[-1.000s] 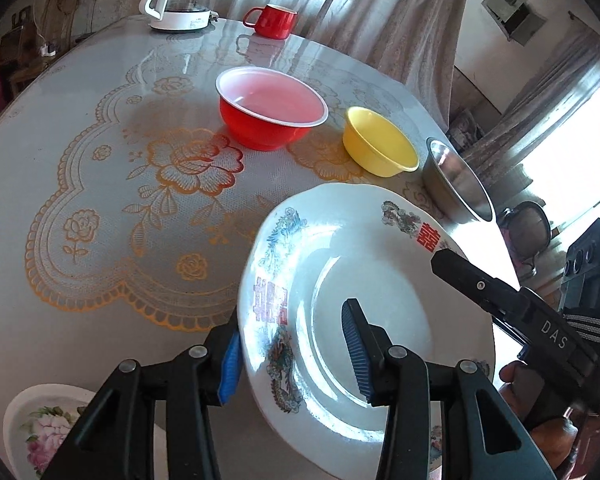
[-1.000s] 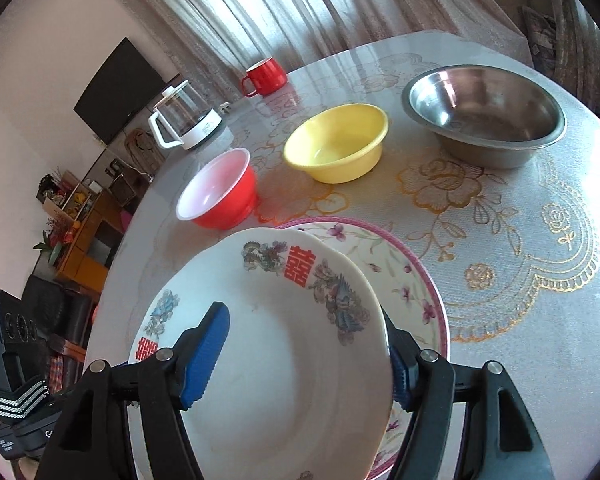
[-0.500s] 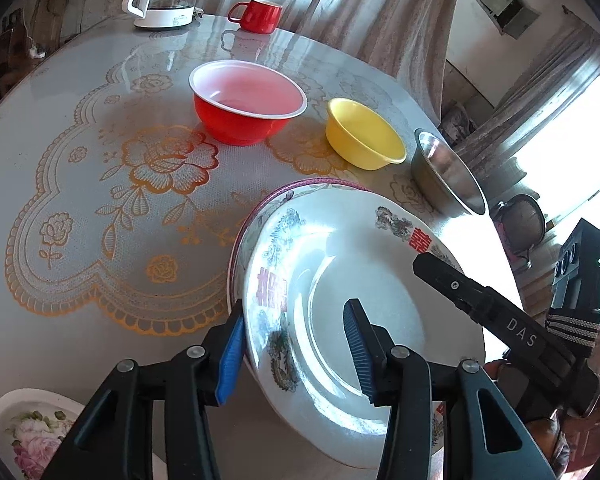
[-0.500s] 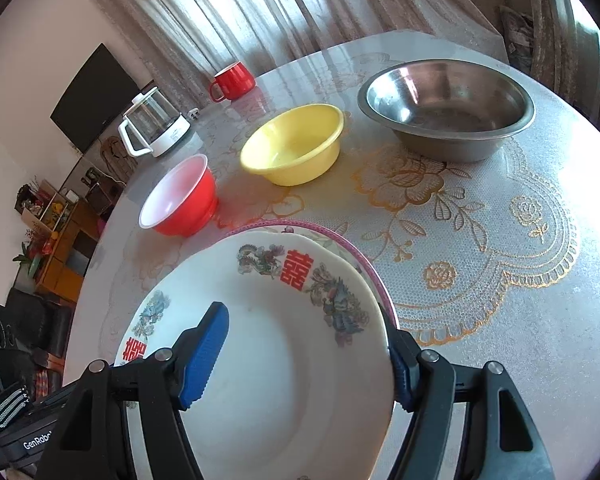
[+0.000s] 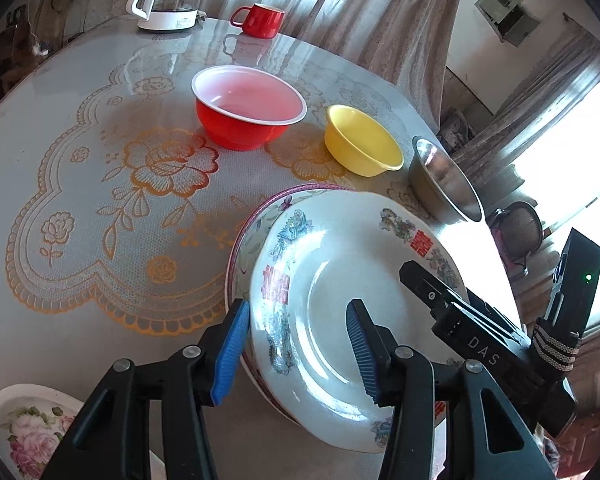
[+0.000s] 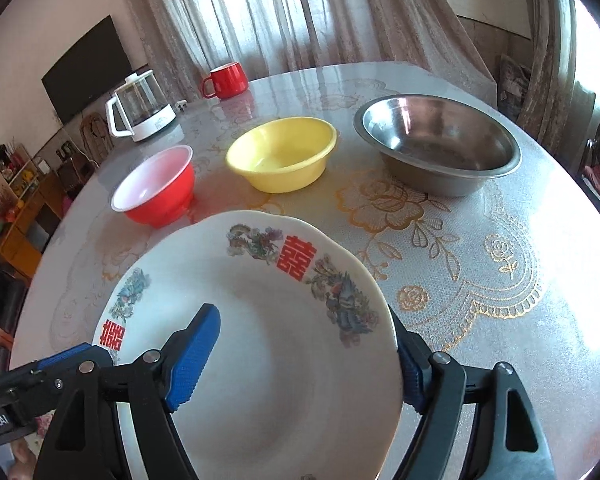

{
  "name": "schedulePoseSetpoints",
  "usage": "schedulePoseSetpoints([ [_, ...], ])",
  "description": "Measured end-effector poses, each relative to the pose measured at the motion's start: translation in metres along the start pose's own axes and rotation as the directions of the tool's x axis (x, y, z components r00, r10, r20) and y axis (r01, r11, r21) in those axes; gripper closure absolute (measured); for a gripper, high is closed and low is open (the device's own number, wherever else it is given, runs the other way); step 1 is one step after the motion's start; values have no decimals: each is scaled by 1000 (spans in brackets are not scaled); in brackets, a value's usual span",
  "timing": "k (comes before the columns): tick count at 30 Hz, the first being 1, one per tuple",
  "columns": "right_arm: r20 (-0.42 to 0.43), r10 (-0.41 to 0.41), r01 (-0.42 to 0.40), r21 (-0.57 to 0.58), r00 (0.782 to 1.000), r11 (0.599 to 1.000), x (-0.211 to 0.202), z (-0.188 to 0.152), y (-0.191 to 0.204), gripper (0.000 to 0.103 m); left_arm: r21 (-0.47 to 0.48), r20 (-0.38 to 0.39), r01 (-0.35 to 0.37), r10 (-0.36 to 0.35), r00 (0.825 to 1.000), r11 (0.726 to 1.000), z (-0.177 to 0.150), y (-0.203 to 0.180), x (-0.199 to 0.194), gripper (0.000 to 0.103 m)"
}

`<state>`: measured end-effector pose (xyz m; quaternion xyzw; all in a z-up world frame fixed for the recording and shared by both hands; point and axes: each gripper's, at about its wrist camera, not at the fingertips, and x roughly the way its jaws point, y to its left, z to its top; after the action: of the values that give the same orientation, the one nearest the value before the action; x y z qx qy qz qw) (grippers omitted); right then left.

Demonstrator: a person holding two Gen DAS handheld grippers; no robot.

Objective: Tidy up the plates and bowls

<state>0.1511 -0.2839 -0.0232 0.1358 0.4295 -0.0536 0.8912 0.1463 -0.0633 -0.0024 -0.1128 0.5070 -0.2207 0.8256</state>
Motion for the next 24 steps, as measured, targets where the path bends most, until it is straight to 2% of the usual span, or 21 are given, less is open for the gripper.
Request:
schedulePoseSetpoints([
  [5, -21, 16, -15, 48, 1000, 999, 5, -1, -8, 21, -6, 20, 5, -5, 1000, 1000, 2, 0, -5, 53],
  [8, 14, 10, -10, 9, 1000, 1000, 0, -2, -2, 20, 27, 20, 109, -110, 994, 994, 3, -13, -12, 54],
  [10, 40, 16, -15, -18, 999, 1000, 0, 1, 3, 20, 75, 71, 80, -86, 994, 994, 3, -28, -22, 54],
  [12, 41, 15, -15, 6, 999, 1000, 2, 4, 3, 21, 77, 77, 107, -113, 991, 991, 4, -30, -28, 52],
  [17, 80, -38, 40, -30, 996, 999, -6, 4, 5, 21, 44, 106, -14, 9, 994, 999, 3, -11, -32, 52],
  [21, 65, -17, 16, 9, 998, 1000, -8, -1, -8, 22, 28, 93, -84, 81, 992, 996, -3, 4, -27, 51],
  [24, 66, 16, -16, 3, 998, 1000, -14, -8, -15, 25, 32, 56, -65, 63, 996, 997, -11, 9, -19, 51],
])
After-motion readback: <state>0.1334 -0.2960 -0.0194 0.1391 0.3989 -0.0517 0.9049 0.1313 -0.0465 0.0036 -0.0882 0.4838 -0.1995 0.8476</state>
